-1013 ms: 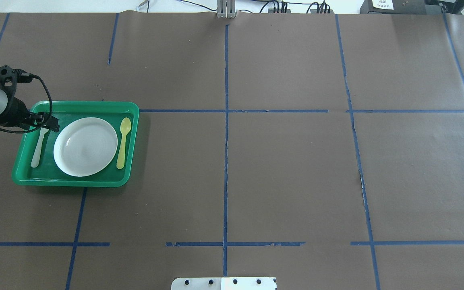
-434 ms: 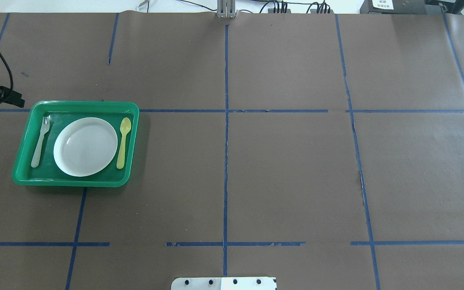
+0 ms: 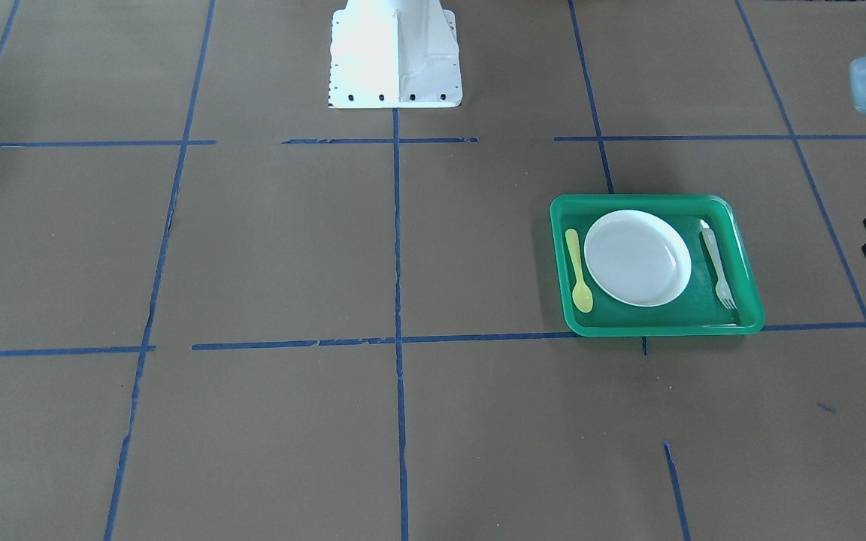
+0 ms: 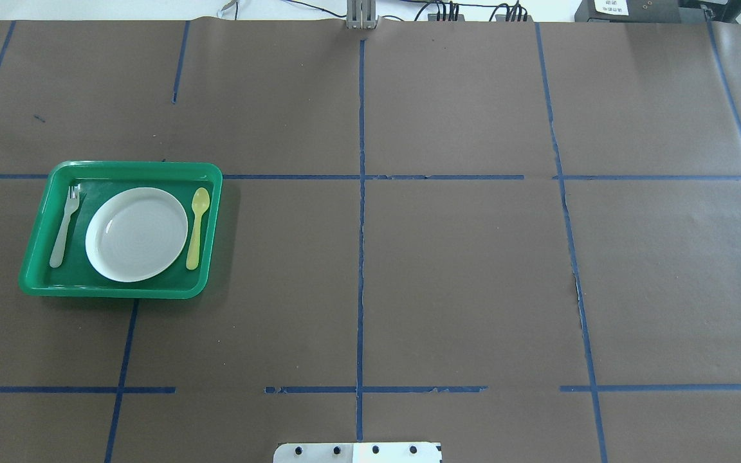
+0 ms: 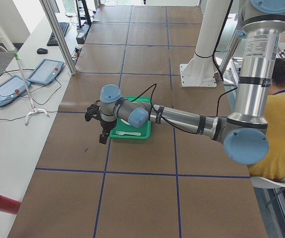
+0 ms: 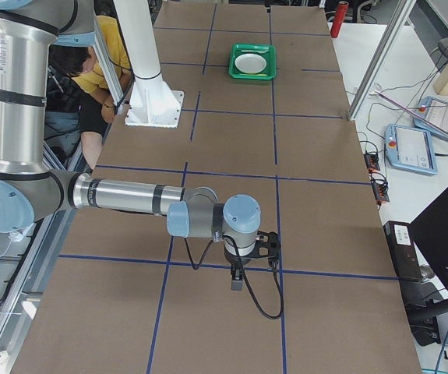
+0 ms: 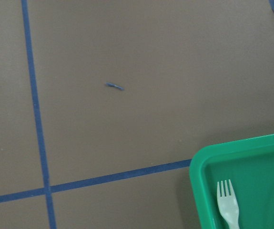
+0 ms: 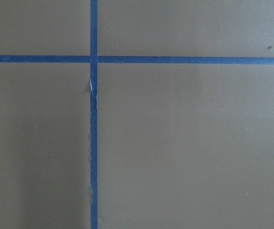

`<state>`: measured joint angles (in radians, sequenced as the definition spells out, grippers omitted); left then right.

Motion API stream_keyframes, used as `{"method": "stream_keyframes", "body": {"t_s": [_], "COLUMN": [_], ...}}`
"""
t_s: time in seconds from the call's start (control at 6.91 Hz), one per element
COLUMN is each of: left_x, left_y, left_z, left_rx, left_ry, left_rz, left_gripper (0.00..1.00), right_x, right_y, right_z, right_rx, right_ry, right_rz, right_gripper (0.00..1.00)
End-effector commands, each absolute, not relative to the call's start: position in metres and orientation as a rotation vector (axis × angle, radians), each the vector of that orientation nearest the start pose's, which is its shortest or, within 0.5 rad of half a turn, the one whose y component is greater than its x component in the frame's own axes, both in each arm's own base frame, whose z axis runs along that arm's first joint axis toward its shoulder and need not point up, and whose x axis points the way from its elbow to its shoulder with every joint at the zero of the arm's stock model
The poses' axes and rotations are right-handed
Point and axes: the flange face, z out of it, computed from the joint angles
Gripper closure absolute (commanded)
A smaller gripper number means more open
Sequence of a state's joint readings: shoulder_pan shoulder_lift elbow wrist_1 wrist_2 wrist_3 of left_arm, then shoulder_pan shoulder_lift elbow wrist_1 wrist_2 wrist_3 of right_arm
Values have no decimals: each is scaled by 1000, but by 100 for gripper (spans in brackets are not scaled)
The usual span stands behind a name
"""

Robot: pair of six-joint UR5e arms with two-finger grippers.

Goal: Place fork

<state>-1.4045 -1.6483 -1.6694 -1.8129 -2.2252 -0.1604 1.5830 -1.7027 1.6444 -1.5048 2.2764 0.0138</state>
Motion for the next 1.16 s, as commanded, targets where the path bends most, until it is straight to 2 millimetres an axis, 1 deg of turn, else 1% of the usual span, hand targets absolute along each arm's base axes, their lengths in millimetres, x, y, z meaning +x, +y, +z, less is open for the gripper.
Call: {"method": "stream_keyframes", "body": {"t_s": [0.0,0.14,0.29,0.43,0.58,0.87,1.01], "left_x": [-71,-71,-72,-70,-69,-69,-68], "left_y": [-540,-536,-530,-527,-522,-522,-525], "left_z": [574,572,576,584,582,582,574], "left_rx": [290,273,227,201,215,215,225], "left_ry": [666,722,733,752,756,750,757], "left_rz": [138,135,115,101,107,111,118], "left_gripper": [4,1,0,0,0,0,0], "right_x": [74,74,74,74,74,74,74], "right_y": [-435,-435,-435,-435,-435,-435,-435], "right_z": [682,682,682,682,682,682,682], "right_rx": [7,7,7,7,7,7,7], "right_ry": [-706,-706,-706,-706,-707,-706,-706], "right_rz": [22,22,22,22,22,22,22], "right_gripper": [0,0,0,0,0,0,0]}}
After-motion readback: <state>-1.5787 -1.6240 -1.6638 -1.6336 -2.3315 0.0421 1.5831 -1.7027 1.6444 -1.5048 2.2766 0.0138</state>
